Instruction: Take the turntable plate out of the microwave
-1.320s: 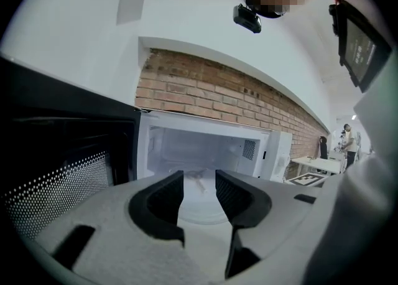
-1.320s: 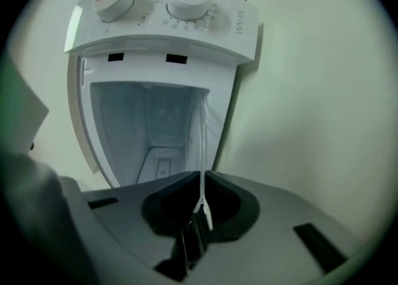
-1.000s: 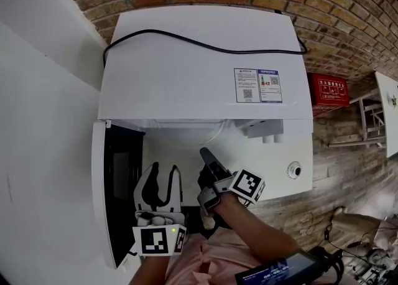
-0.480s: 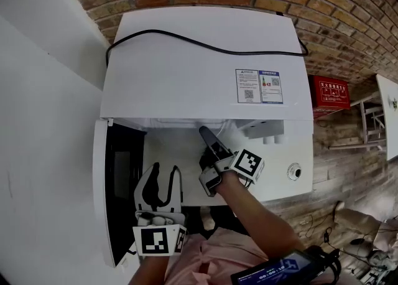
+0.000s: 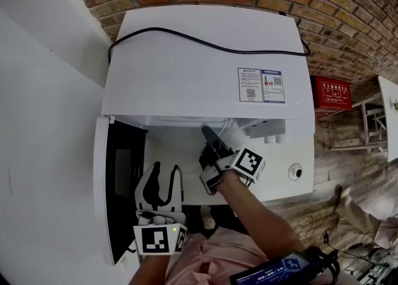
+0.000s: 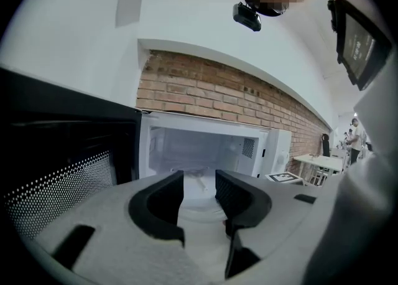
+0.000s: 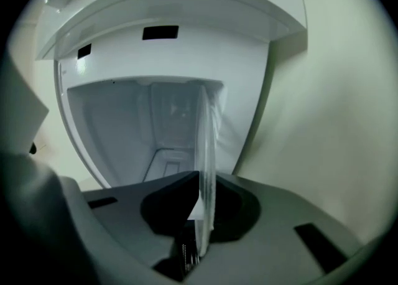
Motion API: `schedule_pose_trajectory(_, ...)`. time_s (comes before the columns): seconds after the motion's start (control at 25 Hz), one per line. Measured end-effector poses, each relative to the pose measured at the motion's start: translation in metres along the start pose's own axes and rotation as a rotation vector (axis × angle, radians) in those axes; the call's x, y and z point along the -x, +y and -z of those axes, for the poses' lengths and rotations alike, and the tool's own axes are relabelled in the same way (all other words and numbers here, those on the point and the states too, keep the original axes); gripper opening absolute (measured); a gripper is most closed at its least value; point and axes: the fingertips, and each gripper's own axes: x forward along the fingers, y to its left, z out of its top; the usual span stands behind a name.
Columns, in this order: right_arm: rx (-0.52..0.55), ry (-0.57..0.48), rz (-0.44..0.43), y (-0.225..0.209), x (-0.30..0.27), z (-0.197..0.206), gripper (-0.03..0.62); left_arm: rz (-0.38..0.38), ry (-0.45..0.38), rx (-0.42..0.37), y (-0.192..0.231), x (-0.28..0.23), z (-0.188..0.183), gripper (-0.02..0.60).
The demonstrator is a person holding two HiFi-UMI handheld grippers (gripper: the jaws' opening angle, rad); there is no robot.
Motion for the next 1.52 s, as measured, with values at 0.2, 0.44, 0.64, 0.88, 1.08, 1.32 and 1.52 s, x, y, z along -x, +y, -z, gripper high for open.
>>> schedule_pose_trajectory(0.2, -0.001, 0.0, 0.024, -0.004, 0.012, 0.004, 0.038, 0.0, -0.001, -0.005, -0.002, 0.001, 0.0, 0.166)
schedule_pose_trajectory(0.44, 0.0, 0.016, -0.023, 0.0, 0.02, 0.014, 0.037, -0.001, 0.001, -0.006, -0.003, 0.001, 0.002, 0.166)
schedule_pose_trajectory(0.64, 0.005, 0.031, 0.021, -0.008, 0.032, 0.022, 0.038, 0.002, 0.003, -0.006, -0.006, 0.0, 0.002, 0.166)
schedule_pose_trajectory(0.88, 0.02, 0.061, -0.022, -0.011, 0.029, 0.028, 0.086, 0.002, 0.004, -0.007, -0.006, -0.001, 0.001, 0.166)
schedule_pose_trajectory(1.08, 0.039, 0.075, -0.137, -0.003, 0.015, 0.029, 0.14, 0.001, 0.009, -0.007, -0.003, -0.002, 0.003, 0.166)
schedule_pose_trajectory(1.32, 0.018, 0.06, -0.141, -0.004, 0.001, 0.026, 0.163, -0.007, 0.014, -0.006, 0.003, 0.0, 0.003, 0.166)
schedule_pose_trajectory(1.52, 0.026, 0.079, -0.165, -0.001, -0.006, 0.029, 0.142, -0.012, 0.017, -0.005, 0.009, 0.002, 0.005, 0.166)
